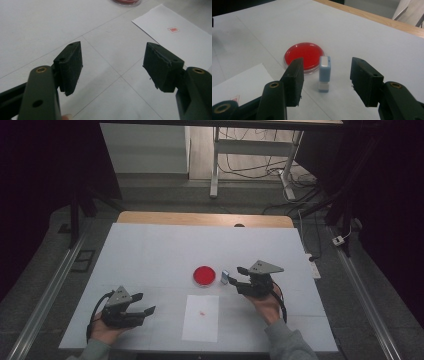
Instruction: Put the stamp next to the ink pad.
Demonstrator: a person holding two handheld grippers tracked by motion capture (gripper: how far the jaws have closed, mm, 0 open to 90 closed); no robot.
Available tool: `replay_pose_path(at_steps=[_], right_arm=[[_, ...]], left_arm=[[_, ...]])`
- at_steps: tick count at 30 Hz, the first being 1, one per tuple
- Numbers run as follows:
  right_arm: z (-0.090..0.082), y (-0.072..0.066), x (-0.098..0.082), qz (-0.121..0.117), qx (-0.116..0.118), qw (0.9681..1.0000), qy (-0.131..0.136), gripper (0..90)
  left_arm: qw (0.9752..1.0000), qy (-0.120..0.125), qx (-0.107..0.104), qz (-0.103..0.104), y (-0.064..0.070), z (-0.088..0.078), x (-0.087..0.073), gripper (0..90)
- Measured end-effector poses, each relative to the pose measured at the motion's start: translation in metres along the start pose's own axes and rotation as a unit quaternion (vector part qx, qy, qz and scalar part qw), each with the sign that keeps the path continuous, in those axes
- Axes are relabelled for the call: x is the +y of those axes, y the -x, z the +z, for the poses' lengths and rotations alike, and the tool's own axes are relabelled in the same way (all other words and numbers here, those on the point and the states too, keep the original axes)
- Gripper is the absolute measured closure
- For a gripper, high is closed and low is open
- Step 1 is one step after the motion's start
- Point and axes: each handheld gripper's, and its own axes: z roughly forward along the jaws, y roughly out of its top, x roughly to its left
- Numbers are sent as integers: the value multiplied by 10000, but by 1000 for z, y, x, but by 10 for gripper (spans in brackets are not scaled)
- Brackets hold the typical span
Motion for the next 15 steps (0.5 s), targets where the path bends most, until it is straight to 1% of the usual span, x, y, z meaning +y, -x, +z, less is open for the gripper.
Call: replay_pose_path(at_steps=[3, 5, 9, 10, 11, 15], right_arm=[[-7, 1, -3, -52, -9, 10000, -29, 438], [-12, 0, -5, -61, -33, 10000, 23, 436], [-23, -1, -11, -81, -95, 9999, 39, 433], [-23, -1, -11, -81, -95, 9999, 39, 433], [-30, -1, -13, -109, -118, 9999, 37, 430], [-47, -2, -23, -220, -245, 9994, 60, 428]], left_arm=[[10000, 31, -1, -45, -1, -1, 0, 321], [10000, 36, 6, -42, -1, -1, 0, 321], [10000, 35, -8, -22, 0, 0, 0, 321], [10000, 39, -12, -15, 0, 0, 1, 321], [10000, 44, -17, -11, 0, 0, 1, 321], [10000, 48, -25, -5, -1, 0, 1, 321]])
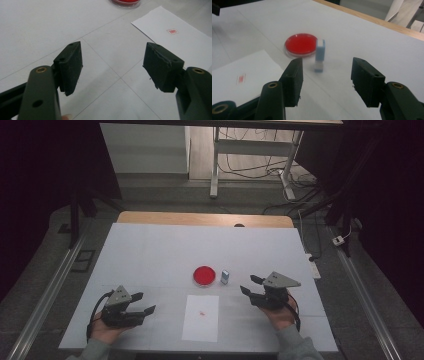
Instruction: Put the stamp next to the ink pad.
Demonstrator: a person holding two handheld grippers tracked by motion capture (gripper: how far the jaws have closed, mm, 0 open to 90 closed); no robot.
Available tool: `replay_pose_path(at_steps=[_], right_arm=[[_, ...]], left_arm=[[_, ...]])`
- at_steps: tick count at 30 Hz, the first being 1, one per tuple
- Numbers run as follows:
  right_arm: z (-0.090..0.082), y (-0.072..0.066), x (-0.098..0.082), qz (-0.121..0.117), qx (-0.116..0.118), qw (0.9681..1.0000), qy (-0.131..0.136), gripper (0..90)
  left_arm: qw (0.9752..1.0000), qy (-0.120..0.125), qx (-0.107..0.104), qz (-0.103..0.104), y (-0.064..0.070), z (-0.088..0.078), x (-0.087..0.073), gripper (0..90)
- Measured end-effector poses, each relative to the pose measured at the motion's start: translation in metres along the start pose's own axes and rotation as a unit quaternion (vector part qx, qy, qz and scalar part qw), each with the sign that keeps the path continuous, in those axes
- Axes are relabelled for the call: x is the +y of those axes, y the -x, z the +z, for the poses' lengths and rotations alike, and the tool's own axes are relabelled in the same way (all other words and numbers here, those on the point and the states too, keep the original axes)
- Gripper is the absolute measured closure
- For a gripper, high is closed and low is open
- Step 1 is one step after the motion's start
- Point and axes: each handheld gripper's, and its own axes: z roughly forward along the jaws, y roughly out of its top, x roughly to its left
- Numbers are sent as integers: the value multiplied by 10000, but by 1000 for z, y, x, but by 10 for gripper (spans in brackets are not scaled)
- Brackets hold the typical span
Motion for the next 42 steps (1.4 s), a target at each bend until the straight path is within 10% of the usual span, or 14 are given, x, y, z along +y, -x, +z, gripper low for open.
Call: replay_pose_path(at_steps=[13, 42], right_arm=[[-54, 11, -39, 57, -146, 9998, -78, 418], [-53, 15, -43, -37, -87, 9998, -201, 417]], left_arm=[[10000, -25, -34, 33, 1, 2, 0, 321], [10000, -26, 11, 22, -2, 3, 1, 319]])
